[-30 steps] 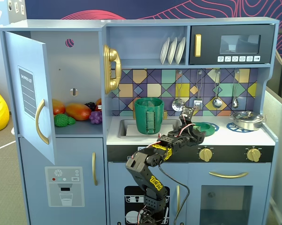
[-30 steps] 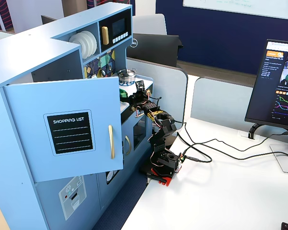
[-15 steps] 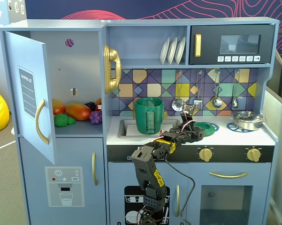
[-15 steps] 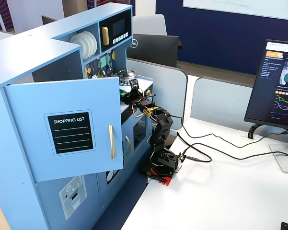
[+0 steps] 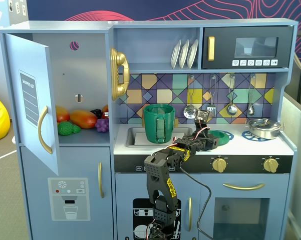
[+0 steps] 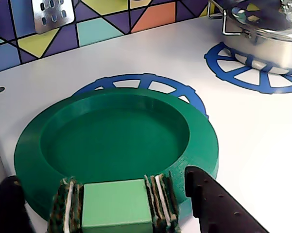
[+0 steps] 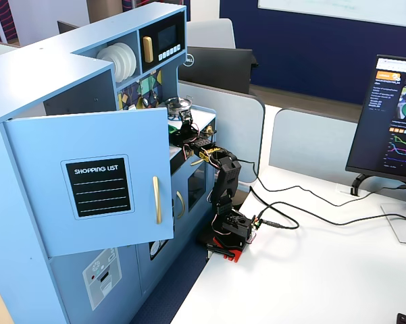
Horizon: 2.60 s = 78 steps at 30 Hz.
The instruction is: Pick up the lid from the counter and put it on the green recipient
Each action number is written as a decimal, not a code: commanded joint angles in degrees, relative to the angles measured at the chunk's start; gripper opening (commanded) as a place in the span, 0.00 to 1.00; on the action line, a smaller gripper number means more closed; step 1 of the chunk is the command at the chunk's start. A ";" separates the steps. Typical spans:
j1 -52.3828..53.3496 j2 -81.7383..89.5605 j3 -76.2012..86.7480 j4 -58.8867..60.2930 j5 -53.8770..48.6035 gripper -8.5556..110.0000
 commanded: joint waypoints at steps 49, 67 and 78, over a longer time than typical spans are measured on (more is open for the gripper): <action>-21.01 12.13 -37.18 28.74 -6.59 0.07; -27.69 9.14 -37.71 33.84 -5.45 0.07; -29.53 8.17 -37.00 34.19 -7.12 0.07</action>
